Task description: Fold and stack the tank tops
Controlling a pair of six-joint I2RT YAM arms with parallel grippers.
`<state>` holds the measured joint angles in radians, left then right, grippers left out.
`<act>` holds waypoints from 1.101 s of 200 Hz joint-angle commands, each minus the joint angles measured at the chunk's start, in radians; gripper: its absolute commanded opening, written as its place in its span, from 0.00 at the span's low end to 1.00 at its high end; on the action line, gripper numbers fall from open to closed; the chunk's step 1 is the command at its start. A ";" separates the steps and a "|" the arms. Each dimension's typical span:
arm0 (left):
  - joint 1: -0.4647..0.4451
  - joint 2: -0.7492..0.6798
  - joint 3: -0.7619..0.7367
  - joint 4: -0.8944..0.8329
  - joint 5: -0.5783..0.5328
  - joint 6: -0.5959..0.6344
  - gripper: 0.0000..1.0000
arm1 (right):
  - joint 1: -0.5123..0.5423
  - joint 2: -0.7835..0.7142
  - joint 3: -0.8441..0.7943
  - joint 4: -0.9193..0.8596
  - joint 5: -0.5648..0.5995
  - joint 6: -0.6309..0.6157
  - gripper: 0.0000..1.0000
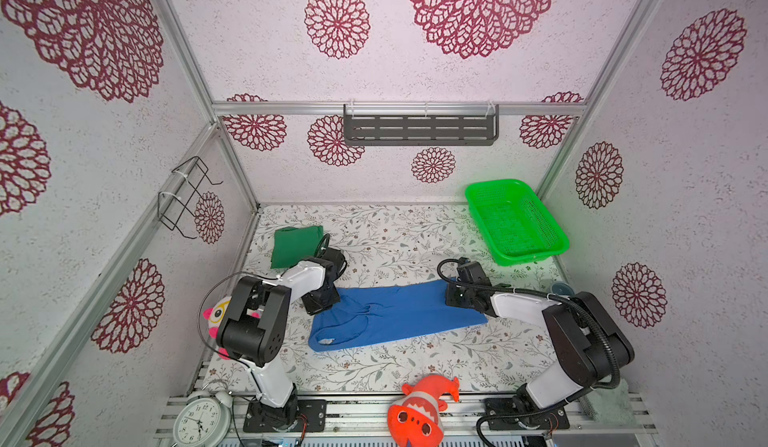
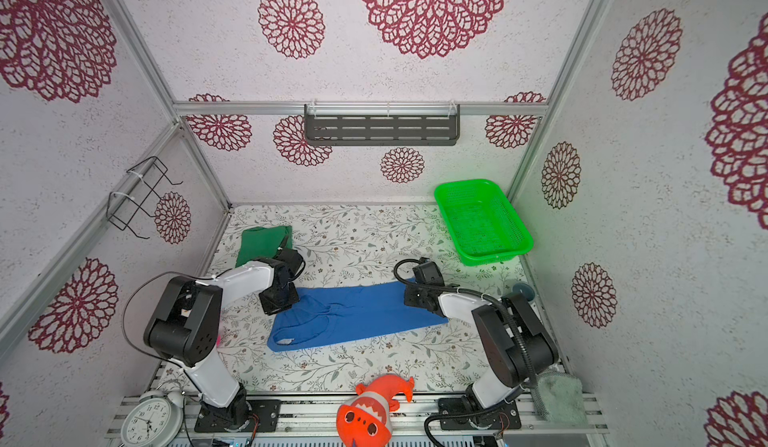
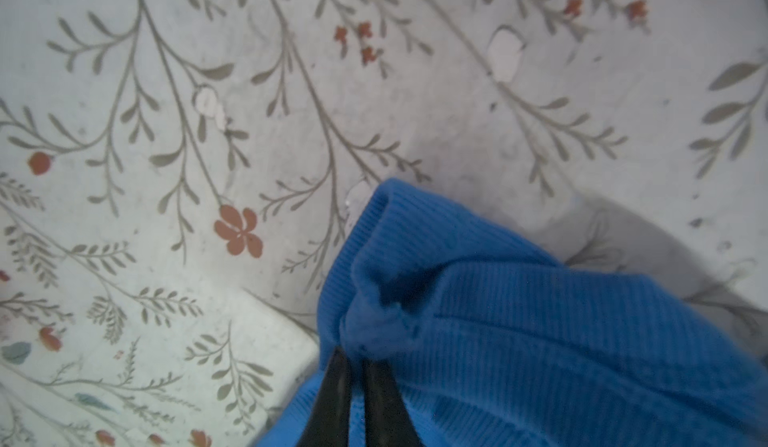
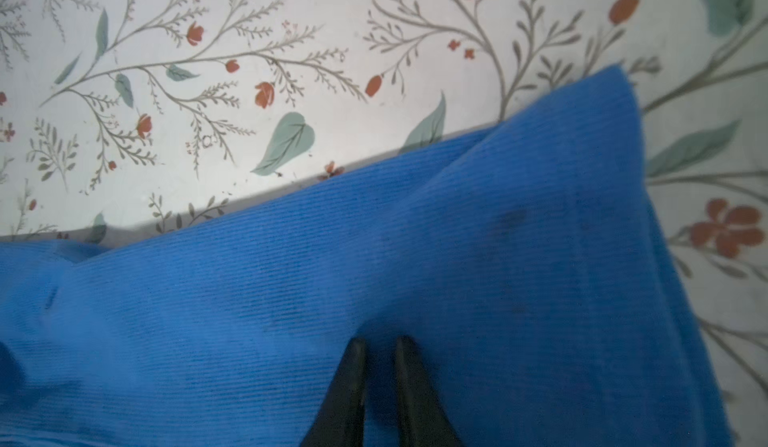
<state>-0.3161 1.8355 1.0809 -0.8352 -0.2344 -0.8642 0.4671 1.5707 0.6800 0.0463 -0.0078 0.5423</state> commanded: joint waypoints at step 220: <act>0.058 0.194 0.620 -0.014 0.058 0.353 0.60 | 0.131 -0.122 0.194 -0.281 0.095 -0.191 0.48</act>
<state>-0.2417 2.0991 1.7451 -0.8371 -0.1802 -0.5175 0.5983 1.3952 0.8345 -0.1818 0.1421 0.4053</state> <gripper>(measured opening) 0.627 0.526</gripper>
